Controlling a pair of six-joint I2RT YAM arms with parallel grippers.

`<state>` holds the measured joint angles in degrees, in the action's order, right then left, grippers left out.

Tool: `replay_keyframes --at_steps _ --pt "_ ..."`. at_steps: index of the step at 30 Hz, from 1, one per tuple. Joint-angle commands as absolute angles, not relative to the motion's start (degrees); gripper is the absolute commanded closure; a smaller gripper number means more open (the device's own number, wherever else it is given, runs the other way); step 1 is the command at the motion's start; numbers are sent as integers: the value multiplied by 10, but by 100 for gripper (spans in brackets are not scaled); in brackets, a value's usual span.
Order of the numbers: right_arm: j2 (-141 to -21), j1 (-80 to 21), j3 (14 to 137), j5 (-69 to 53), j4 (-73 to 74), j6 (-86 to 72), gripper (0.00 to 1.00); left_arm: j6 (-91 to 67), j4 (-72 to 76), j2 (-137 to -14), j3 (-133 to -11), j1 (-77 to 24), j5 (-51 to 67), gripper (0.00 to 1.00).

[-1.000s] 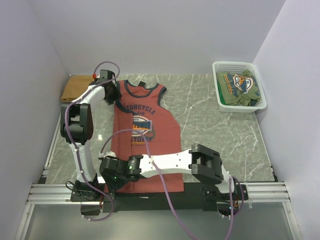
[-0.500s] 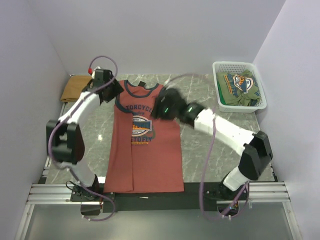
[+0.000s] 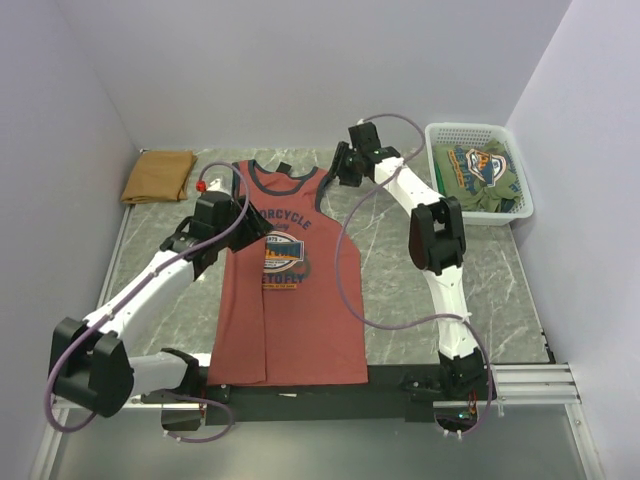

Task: Fold and stack the tank tops
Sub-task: Fold the tank top

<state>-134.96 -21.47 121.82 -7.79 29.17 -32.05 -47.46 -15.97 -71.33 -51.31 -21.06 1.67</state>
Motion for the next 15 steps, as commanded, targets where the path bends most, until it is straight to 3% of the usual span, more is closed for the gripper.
replay_keyframes --at_steps 1,8,15 --pt "-1373 -204 1248 -136 273 -375 45 -471 -117 -671 -491 -224 59 36" --pt "-1387 -201 1144 -187 94 -504 43 -472 -96 -654 -457 -236 76 37" --pt "-1403 -201 1103 -159 21 -598 46 -462 -93 -658 -452 -236 84 37"
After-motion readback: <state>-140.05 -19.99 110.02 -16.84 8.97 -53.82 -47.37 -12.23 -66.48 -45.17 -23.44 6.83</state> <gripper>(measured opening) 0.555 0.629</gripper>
